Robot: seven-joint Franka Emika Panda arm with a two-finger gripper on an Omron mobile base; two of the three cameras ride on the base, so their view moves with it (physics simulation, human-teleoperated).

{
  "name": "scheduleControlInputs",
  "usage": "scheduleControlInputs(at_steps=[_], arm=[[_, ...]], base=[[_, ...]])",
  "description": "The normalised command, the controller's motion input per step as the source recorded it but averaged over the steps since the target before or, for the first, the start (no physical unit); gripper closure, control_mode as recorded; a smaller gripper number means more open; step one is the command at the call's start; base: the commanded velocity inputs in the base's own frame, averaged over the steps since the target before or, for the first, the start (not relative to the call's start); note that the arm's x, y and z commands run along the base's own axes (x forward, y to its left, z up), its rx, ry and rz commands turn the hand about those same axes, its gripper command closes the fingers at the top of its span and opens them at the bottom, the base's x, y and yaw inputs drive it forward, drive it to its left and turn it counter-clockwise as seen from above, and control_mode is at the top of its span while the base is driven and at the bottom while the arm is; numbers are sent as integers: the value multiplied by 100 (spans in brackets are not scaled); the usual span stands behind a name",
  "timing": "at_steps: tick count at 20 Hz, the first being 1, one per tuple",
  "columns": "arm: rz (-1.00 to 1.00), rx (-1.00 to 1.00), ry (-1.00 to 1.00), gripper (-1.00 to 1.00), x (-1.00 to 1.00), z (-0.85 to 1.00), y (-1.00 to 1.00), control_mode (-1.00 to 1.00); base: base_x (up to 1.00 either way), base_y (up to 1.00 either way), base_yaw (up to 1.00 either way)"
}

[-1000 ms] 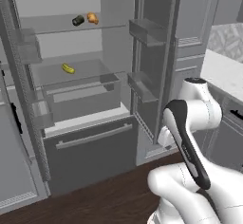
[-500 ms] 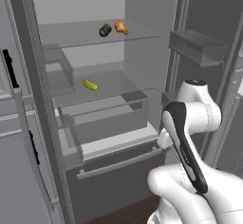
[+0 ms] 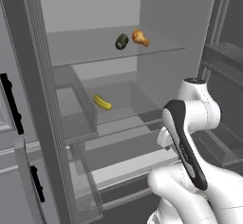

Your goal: Place one cucumber and one chicken drumstick in each tupperware on the nearby counter, to pack two identical lunches.

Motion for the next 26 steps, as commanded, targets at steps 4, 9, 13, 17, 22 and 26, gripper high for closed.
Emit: scheduleControlInputs(at_steps=[4,9,13,17,22,26], arm=[[0,0,0,-100,0,0,0,100],[0,0,0,-100,0,0,0,100],[0,0,0,-100,0,0,0,100],[8,0,-46,-100,-9,62,0,-100],[11,0,-66,-100,2,93,2,-100],[7,-3,-57,-100,22,98,9,-100]], base=[[45,10,0],[8,8,0],[0,0,0],[0,0,0],[0,0,0],[0,0,0]])
